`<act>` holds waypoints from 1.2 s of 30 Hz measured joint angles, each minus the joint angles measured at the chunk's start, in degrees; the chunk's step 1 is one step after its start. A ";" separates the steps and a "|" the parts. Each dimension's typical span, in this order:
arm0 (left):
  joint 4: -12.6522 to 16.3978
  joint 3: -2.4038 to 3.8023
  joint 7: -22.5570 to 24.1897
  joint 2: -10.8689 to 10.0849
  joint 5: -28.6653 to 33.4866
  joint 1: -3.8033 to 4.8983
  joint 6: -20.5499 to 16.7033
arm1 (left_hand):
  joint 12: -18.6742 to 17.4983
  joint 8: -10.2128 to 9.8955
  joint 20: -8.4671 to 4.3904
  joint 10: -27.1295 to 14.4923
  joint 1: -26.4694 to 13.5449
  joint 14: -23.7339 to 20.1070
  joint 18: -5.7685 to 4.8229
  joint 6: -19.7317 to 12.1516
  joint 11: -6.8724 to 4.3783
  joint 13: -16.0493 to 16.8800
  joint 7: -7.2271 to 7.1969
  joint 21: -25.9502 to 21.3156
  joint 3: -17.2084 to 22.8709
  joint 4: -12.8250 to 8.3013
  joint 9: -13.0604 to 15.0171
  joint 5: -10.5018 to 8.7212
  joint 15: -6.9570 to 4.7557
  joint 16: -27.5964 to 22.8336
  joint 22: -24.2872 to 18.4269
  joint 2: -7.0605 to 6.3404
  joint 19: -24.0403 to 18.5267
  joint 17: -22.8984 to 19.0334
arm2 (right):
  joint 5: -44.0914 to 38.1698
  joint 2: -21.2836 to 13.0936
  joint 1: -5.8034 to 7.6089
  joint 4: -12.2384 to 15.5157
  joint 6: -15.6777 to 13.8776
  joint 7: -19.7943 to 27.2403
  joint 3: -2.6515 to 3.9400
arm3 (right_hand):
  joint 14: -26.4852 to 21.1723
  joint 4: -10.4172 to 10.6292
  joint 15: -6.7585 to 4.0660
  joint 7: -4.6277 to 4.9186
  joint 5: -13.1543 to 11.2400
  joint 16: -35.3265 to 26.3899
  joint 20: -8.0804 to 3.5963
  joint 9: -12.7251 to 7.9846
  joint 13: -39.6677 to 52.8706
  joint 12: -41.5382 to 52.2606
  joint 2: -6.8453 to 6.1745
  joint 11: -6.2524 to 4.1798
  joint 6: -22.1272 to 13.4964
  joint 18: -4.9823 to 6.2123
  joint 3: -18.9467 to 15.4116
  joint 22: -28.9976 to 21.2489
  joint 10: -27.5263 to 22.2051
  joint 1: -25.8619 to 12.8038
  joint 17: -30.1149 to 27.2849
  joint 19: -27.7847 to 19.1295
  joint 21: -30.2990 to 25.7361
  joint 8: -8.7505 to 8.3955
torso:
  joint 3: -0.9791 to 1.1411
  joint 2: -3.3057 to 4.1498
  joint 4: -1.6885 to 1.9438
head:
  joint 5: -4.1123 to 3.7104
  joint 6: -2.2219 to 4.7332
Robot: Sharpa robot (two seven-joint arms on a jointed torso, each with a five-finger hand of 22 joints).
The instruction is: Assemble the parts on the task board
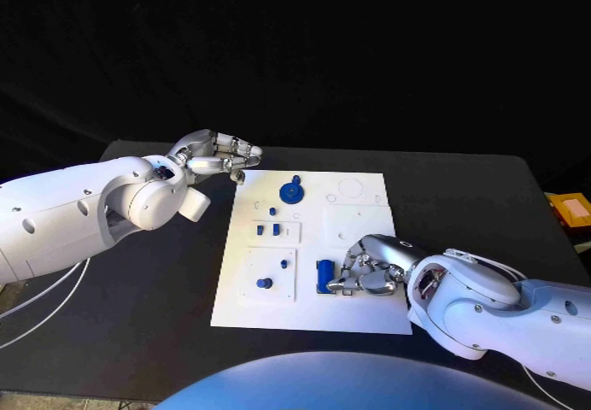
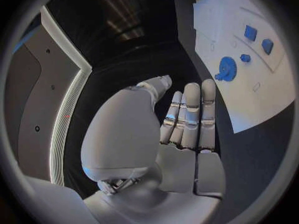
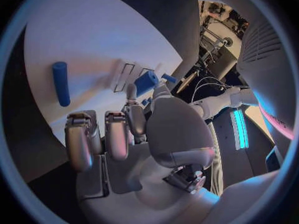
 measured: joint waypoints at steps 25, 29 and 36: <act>0.04 0.00 -0.11 -0.11 0.00 0.01 0.10 | 0.00 0.00 0.00 0.00 0.00 0.00 0.00 0.00 0.00 0.00 0.00 0.00 0.00 0.00 0.01 0.00 0.00 0.00 0.00 0.00 0.00 -0.06 | -1.52 1.06 0.00 -1.63 1.93 -0.15 0.01 | 0.00 -0.10 0.00 0.00 0.77 0.00 0.00 -0.34 0.14 0.24 0.72 0.01 0.00 0.00 -2.48 -0.02 0.40 2.70 0.00 0.00 0.22 -0.01 | -0.02 -0.01 -0.01 | 0.05 0.00; 0.04 0.00 -0.12 -0.11 0.00 0.01 0.11 | 0.14 0.00 0.00 -0.12 0.00 0.00 0.00 0.00 -0.12 0.00 0.00 0.00 0.00 0.00 0.01 0.00 0.00 0.00 0.00 0.00 0.00 -0.06 | -1.89 1.41 0.00 -1.81 2.36 -0.14 0.01 | 0.00 0.02 0.01 0.00 0.56 0.00 0.01 -0.34 0.14 0.28 0.75 0.01 0.00 0.00 -2.70 -0.02 0.40 2.98 0.00 0.00 0.22 -0.01 | -0.01 -0.01 -0.02 | 0.05 0.00; 0.04 0.00 -0.14 -0.11 0.00 0.00 0.13 | 0.21 0.00 0.00 -0.21 0.00 0.00 0.00 0.00 -0.21 0.00 0.00 0.00 0.00 0.00 0.01 0.00 0.00 0.00 0.00 0.00 0.00 -0.06 | -2.76 1.79 0.01 -2.06 2.64 -0.39 0.01 | 0.00 -0.15 0.01 0.00 0.56 0.00 0.01 -0.34 0.14 0.34 0.90 0.02 0.00 0.00 -2.85 -0.02 0.39 3.13 0.00 0.00 0.22 -0.01 | 0.01 -0.01 -0.01 | -0.08 0.00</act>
